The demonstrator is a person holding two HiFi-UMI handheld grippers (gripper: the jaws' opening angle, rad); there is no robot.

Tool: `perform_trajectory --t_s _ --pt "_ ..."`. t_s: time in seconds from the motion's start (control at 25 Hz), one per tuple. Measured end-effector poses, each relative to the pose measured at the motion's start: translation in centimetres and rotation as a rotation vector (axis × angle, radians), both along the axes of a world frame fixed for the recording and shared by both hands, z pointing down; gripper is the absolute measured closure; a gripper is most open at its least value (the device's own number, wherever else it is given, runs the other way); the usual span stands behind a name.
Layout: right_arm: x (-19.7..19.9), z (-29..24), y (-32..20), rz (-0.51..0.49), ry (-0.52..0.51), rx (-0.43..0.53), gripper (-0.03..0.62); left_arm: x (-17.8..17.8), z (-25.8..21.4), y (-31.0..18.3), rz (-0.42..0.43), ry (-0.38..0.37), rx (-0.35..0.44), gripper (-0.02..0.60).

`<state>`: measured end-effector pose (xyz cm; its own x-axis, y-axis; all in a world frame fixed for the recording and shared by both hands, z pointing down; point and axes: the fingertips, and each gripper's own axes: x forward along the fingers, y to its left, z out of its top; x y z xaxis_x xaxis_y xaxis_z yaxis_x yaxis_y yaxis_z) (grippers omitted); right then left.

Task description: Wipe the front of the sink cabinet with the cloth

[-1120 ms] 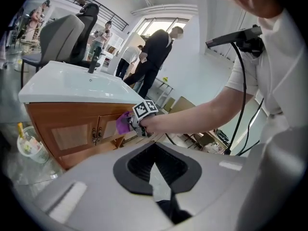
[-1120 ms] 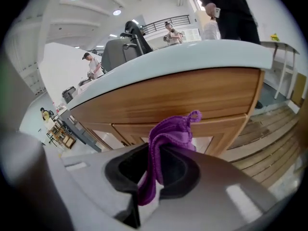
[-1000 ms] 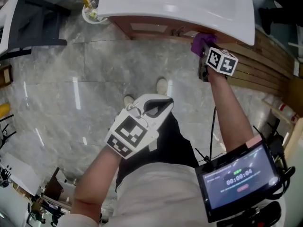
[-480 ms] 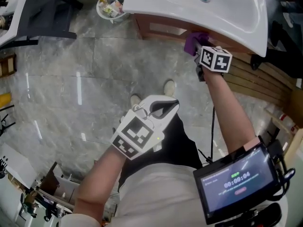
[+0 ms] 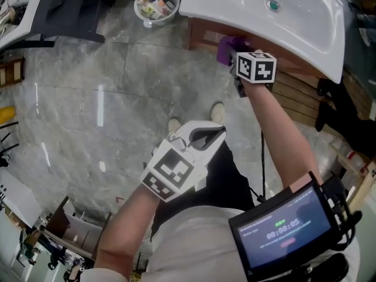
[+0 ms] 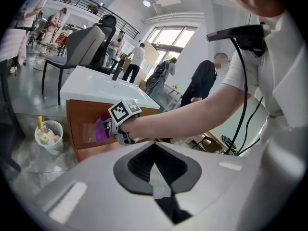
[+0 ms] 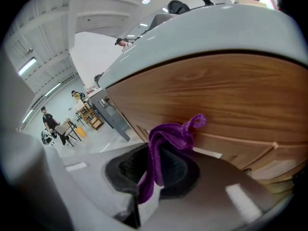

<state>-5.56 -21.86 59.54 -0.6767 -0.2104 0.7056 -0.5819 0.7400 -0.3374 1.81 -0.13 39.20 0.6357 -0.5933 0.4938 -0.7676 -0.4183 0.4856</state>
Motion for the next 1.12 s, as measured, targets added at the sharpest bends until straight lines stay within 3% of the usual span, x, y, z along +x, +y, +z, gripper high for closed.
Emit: perform_trajectory --t_s 0.4,0.64,0.88,1.12 --pt "-9.6 -0.6 3.1 -0.150 -0.038 0.001 0.539 -3.1 0.3 1.7 -0.056 0.008 -0.013 0.574" --pt "-11.5 -1.2 4.9 -0.181 -0.076 -0.021 0.539 -3.7 0.7 2.3 -0.053 0.005 -0.016 0.574" --pt "-7.0 -2.2 6.5 -0.129 -0.109 -0.066 0.539 -2.8 0.1 1.9 0.018 0.003 -0.011 0.574" --pt "2.5 -3.4 6.5 -0.009 -0.134 -0.084 0.539 0.3 -0.6 0.5 0.104 0.006 -0.008 0.574"
